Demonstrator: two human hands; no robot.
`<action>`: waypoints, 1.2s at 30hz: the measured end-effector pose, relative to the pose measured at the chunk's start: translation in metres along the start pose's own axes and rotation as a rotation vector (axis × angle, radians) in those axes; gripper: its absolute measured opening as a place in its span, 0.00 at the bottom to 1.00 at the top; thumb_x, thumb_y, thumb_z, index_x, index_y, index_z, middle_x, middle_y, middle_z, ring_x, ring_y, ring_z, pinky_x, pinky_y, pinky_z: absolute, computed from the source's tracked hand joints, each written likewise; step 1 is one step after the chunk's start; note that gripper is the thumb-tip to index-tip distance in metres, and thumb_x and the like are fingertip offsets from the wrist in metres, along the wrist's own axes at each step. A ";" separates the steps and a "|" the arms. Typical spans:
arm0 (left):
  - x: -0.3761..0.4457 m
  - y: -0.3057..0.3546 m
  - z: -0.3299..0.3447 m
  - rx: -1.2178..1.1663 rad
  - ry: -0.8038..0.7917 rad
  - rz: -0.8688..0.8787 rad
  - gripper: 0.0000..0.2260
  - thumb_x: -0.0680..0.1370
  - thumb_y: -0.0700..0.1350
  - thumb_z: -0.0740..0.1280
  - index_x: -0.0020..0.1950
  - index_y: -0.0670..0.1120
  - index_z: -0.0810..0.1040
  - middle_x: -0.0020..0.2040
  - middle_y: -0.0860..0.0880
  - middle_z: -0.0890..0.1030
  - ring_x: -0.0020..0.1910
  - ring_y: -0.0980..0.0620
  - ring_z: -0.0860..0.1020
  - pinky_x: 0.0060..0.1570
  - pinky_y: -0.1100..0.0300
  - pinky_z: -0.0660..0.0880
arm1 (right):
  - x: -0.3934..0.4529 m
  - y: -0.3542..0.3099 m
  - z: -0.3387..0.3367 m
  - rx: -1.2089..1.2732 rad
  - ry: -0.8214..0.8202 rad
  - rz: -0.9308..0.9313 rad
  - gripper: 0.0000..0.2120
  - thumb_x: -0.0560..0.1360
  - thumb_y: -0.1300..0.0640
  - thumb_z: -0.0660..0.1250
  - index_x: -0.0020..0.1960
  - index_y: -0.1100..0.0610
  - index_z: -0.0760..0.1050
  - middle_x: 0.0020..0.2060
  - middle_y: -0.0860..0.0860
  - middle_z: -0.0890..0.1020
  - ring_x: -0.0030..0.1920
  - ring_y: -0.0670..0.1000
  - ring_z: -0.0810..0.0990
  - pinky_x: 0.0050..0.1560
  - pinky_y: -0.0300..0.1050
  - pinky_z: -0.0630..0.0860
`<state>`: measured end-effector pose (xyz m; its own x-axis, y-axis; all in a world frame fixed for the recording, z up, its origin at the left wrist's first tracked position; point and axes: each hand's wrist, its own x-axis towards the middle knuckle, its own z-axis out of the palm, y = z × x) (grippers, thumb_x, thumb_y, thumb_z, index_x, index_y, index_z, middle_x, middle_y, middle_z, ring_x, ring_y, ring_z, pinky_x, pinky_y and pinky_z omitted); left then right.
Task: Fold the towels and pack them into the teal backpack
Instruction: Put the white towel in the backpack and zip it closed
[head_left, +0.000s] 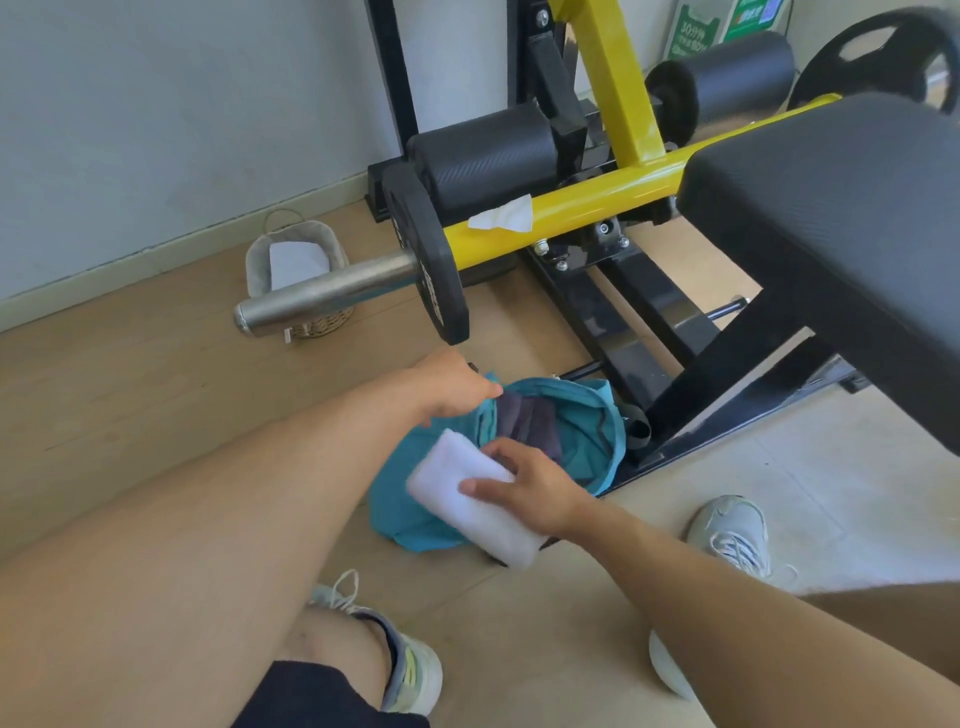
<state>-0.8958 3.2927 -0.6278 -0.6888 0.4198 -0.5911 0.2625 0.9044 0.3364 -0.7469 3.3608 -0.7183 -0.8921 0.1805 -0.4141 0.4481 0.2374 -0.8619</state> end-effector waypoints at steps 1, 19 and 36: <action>0.003 -0.003 0.003 0.015 -0.003 -0.031 0.29 0.77 0.62 0.69 0.65 0.39 0.77 0.64 0.37 0.79 0.49 0.41 0.81 0.47 0.50 0.83 | -0.001 -0.010 0.008 -0.049 -0.048 -0.090 0.18 0.73 0.41 0.75 0.56 0.49 0.77 0.49 0.49 0.83 0.50 0.53 0.81 0.52 0.51 0.77; 0.022 -0.050 0.015 -0.029 0.134 -0.120 0.05 0.79 0.36 0.70 0.54 0.39 0.82 0.51 0.40 0.85 0.48 0.41 0.85 0.51 0.47 0.84 | 0.019 0.049 -0.049 0.804 -0.140 0.443 0.30 0.73 0.43 0.72 0.67 0.61 0.76 0.56 0.59 0.85 0.53 0.59 0.85 0.56 0.55 0.81; -0.007 -0.035 0.013 -0.180 -0.066 -0.049 0.04 0.80 0.38 0.70 0.52 0.43 0.77 0.44 0.45 0.79 0.52 0.41 0.86 0.54 0.48 0.83 | 0.103 0.035 0.006 0.429 0.436 0.517 0.24 0.82 0.56 0.65 0.75 0.60 0.66 0.66 0.59 0.77 0.64 0.62 0.76 0.61 0.52 0.74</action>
<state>-0.8915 3.2593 -0.6449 -0.6505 0.3848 -0.6548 0.1005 0.8982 0.4280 -0.8236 3.3820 -0.7925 -0.4356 0.5450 -0.7164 0.6586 -0.3496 -0.6664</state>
